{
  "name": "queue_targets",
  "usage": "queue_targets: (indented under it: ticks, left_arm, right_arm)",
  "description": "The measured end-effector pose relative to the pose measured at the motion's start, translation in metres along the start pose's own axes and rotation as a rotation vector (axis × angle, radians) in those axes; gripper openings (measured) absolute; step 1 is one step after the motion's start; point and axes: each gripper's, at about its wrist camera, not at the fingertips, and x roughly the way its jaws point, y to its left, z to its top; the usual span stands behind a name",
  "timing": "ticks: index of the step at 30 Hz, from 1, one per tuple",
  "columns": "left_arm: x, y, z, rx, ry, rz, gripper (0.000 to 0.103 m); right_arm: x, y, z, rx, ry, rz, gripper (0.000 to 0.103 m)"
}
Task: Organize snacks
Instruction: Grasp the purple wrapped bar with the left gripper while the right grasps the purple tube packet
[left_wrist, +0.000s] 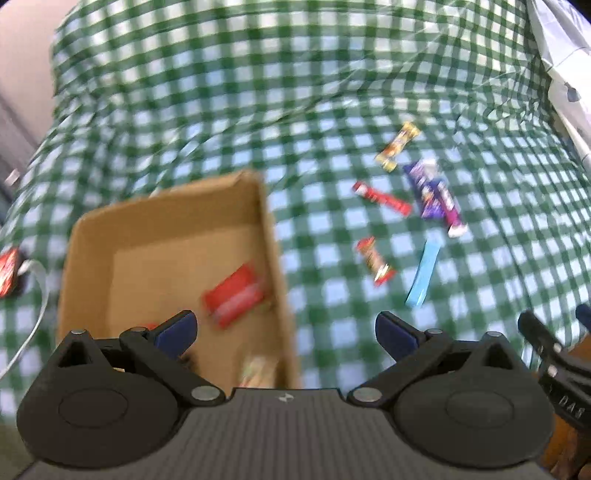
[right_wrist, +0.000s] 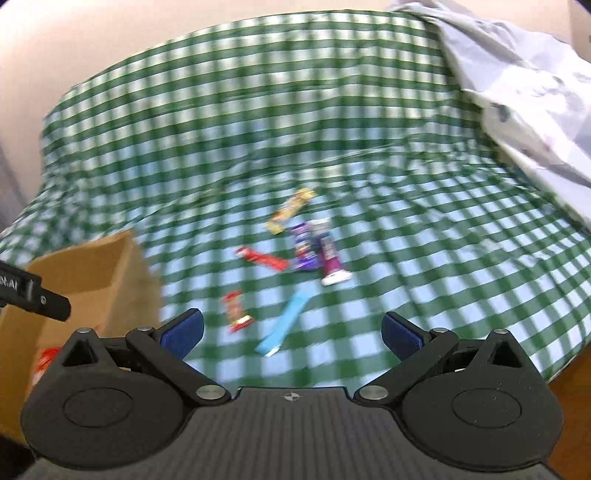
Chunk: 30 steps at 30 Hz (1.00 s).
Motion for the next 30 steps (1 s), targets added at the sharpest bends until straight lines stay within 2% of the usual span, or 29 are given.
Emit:
queue_targets:
  ticks: [4, 10, 14, 18, 23, 28, 29, 30]
  left_arm:
    - [0.04, -0.04, 0.046, 0.036, -0.004, -0.031, 0.103]
    - [0.12, -0.099, 0.107, 0.089, 0.06, -0.067, 0.103]
    - [0.174, -0.133, 0.133, 0.121, 0.094, -0.067, 0.103]
    - [0.225, -0.153, 0.149, 0.132, 0.139, -0.069, 0.103]
    - [0.265, -0.168, 0.16, 0.128, 0.16, -0.095, 0.103]
    - [0.288, -0.171, 0.17, 0.119, 0.167, -0.12, 0.102]
    - [0.29, -0.17, 0.17, 0.114, 0.163, -0.128, 0.098]
    - [0.291, -0.167, 0.17, 0.107, 0.155, -0.142, 0.073]
  right_arm:
    - [0.045, -0.031, 0.014, -0.006, 0.003, -0.01, 0.098]
    - [0.142, -0.06, 0.029, -0.065, 0.03, -0.032, 0.095]
    - [0.215, -0.07, 0.035, -0.12, 0.085, -0.034, 0.094]
    - [0.267, -0.071, 0.032, -0.189, 0.115, -0.012, 0.094]
    - [0.299, -0.06, 0.025, -0.312, 0.077, 0.006, 0.094]
    - [0.316, -0.064, 0.03, -0.317, 0.029, 0.031, 0.094]
    - [0.319, -0.067, 0.03, -0.305, 0.026, 0.034, 0.094]
    - [0.32, -0.069, 0.031, -0.297, 0.021, 0.038, 0.093]
